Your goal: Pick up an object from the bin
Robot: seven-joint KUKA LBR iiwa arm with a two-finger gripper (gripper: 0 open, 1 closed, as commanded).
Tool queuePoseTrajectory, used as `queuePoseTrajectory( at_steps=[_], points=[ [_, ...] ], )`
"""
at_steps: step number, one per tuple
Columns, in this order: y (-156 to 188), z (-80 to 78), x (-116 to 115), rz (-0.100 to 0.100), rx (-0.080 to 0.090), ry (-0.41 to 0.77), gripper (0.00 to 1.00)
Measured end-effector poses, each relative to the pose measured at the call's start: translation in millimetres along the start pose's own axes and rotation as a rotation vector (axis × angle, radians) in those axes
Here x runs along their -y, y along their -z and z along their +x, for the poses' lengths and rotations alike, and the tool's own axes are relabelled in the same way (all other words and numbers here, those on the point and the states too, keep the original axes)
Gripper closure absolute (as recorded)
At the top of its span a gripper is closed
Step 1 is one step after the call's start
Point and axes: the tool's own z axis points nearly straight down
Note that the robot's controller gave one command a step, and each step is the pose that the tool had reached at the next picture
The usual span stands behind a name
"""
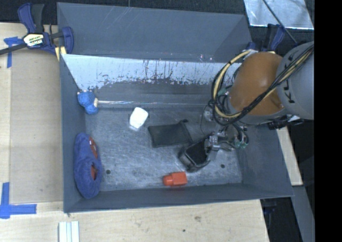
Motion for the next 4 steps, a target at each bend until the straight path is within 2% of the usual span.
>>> queuePoseTrajectory(
  at_steps=[1,2,3,4],
  points=[
    [5.9,-4.0,-0.8,-0.001,0.010,0.001,1.00],
    [123.1,-51.9,14.8,0.003,-0.006,0.184,1.00],
    [118.6,-49.5,14.7,0.001,-0.015,0.183,0.00],
    [2.4,-12.7,2.9,0.004,-0.010,0.188,0.00]
  ],
)
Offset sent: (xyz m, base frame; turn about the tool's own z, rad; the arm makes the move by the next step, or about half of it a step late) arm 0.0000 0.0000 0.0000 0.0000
